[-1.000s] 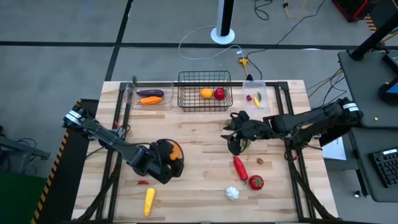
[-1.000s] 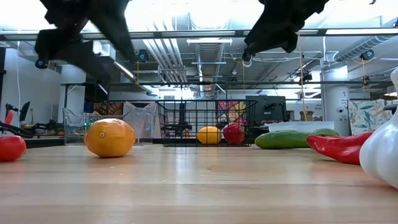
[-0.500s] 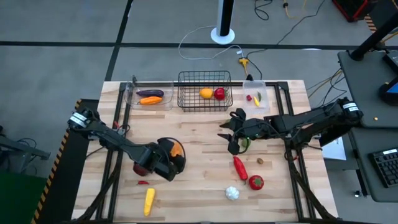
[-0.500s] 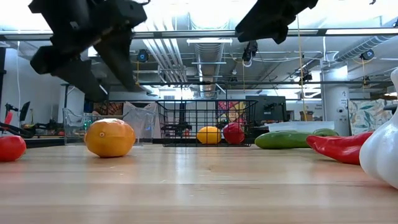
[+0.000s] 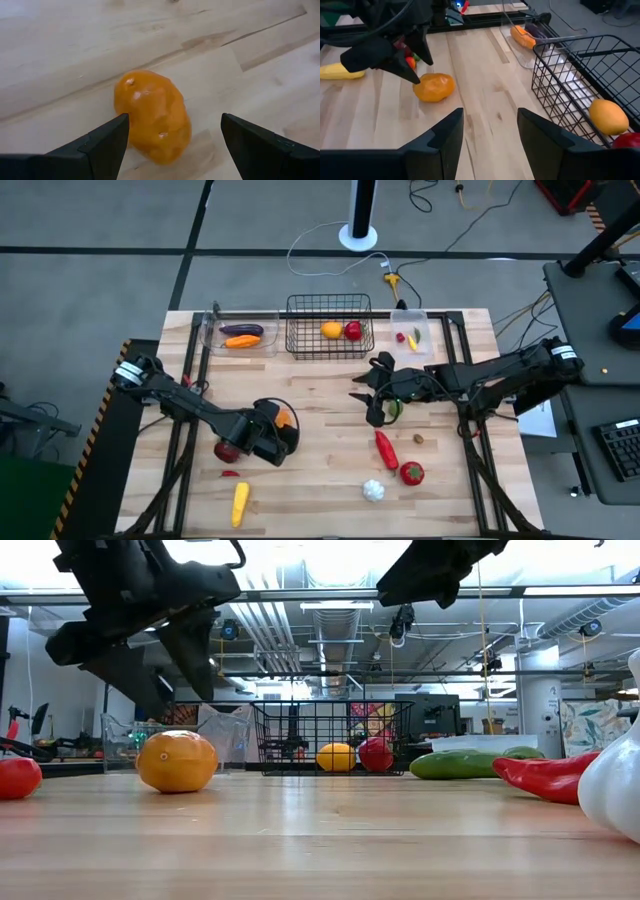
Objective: Sort produce into baskets
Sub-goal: Put the potato into the clear bin
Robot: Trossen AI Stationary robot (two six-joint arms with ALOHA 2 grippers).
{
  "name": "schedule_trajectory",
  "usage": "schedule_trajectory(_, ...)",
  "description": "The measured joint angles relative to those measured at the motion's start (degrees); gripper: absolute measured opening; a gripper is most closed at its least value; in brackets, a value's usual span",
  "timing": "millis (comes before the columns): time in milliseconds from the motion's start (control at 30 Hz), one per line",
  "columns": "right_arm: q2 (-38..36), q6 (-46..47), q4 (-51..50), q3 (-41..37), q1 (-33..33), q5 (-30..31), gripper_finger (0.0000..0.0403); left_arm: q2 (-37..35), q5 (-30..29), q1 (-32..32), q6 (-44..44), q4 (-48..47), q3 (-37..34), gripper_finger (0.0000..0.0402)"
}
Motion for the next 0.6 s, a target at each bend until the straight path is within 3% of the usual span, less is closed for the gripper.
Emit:
schedule_trajectory(367,0.0,-0.1,0.0,0.0,0.0,-0.1,0.018,0.0,1.5,0.4,-1.8,-1.8,0.0,0.03)
schedule_trajectory(600,0.0,-0.1,0.0,0.0,0.0,-0.1,0.018,0.0,4.7,0.8,-2.0,-2.6,0.0,0.0326)
